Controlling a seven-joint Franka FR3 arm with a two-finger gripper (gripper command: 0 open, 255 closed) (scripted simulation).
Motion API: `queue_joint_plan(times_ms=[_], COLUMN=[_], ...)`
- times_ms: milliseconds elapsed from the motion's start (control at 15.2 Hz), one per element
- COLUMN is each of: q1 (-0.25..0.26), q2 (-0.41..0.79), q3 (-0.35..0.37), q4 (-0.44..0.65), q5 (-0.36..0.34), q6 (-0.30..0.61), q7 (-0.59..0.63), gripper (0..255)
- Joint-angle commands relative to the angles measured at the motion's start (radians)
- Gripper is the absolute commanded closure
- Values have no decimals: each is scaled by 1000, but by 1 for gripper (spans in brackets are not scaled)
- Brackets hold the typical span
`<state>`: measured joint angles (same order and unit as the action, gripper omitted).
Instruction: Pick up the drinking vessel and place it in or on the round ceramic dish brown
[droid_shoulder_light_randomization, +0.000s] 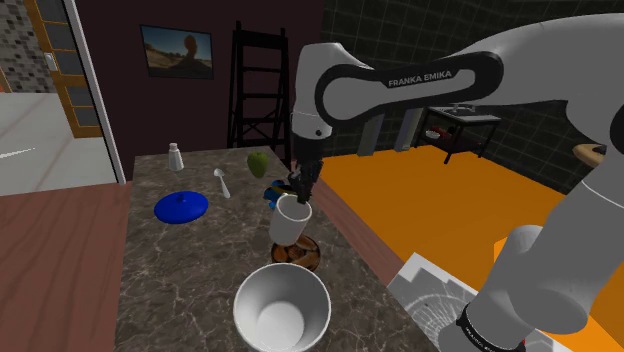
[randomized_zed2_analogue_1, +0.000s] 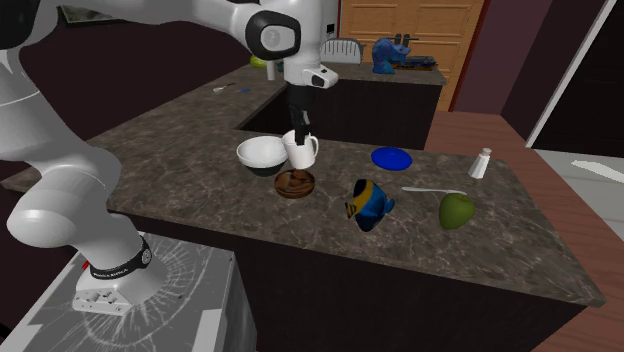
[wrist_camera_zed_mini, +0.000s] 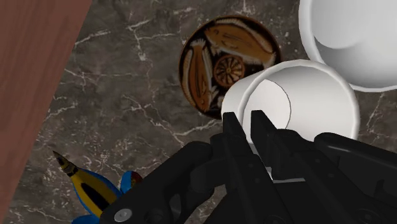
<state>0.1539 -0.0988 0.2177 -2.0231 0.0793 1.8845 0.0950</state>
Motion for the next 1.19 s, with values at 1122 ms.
queue_joint_plan(times_ms=[1122], q1=[4], q2=[61], q3=[5], q4=[-163], q5=[-6], q6=[222], q7=[-2], gripper=[255])
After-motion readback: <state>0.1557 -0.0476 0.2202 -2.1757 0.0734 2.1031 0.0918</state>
